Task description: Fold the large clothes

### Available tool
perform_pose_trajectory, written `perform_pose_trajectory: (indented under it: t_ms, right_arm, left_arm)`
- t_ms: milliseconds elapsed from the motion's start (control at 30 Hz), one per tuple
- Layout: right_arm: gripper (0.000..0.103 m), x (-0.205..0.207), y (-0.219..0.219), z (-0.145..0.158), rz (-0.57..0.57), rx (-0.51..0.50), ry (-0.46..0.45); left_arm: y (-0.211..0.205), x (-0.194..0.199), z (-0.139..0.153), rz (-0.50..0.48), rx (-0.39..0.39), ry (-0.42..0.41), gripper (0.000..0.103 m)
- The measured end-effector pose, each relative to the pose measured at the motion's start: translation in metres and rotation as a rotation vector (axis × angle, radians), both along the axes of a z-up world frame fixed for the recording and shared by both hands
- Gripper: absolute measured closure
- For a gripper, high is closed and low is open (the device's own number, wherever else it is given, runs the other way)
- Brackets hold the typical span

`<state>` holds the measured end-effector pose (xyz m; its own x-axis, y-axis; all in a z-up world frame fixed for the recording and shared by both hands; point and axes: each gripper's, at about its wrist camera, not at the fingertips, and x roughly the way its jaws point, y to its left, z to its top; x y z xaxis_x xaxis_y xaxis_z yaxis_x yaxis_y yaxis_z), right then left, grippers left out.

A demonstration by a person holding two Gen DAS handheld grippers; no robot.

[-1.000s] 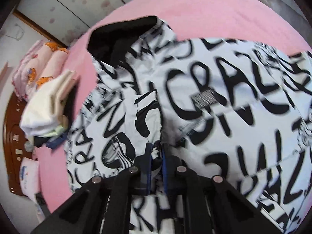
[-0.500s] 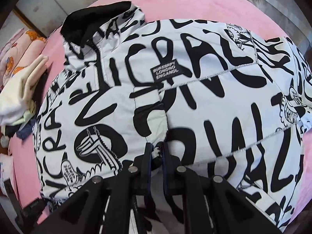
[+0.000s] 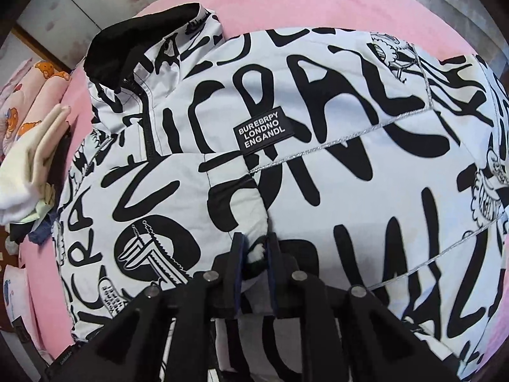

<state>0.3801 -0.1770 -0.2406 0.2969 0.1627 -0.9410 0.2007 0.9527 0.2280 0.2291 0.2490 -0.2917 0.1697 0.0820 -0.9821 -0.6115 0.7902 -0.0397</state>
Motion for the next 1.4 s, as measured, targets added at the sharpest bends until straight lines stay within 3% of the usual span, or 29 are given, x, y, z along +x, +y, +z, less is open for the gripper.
perform_pose_trajectory:
  t_ms: [167,333,567,667,833,1033,1133,1267,1400]
  right_arm:
    - [0.087,0.0,-0.012,0.025,-0.011,-0.086,-0.034]
    - [0.087,-0.011,-0.006,0.051,0.048,-0.043,-0.106]
    - [0.087,-0.046,0.07,0.03,0.294,0.16,-0.064]
    - [0.096,-0.055,0.1,0.021,0.381,0.302,-0.056]
    - [0.103,-0.056,0.128,-0.006,0.425,0.411,0.009]
    - [0.103,-0.044,0.113,-0.034,0.36,0.269,0.075]
    - [0.103,-0.04,0.079,-0.032,0.297,0.215,0.055]
    - [0.103,-0.037,0.038,-0.023,0.238,0.118,0.021]
    - [0.103,-0.031,0.023,-0.014,0.251,0.005,-0.005]
  left_arm:
    - [-0.01,-0.008,0.026,-0.035,-0.012,-0.001,0.087]
    - [-0.035,-0.011,0.056,-0.094,-0.081,-0.078,0.087]
    - [-0.082,0.024,0.063,-0.256,-0.17,-0.128,0.088]
    - [-0.093,0.039,0.056,-0.289,-0.199,-0.123,0.094]
    - [-0.098,0.067,0.039,-0.303,-0.234,-0.09,0.094]
    - [-0.08,0.067,0.009,-0.249,-0.202,0.003,0.094]
    - [-0.061,0.056,0.011,-0.188,-0.22,-0.025,0.094]
    - [-0.039,0.042,0.014,-0.136,-0.184,-0.027,0.094]
    - [-0.024,0.034,0.009,-0.088,-0.246,-0.058,0.097]
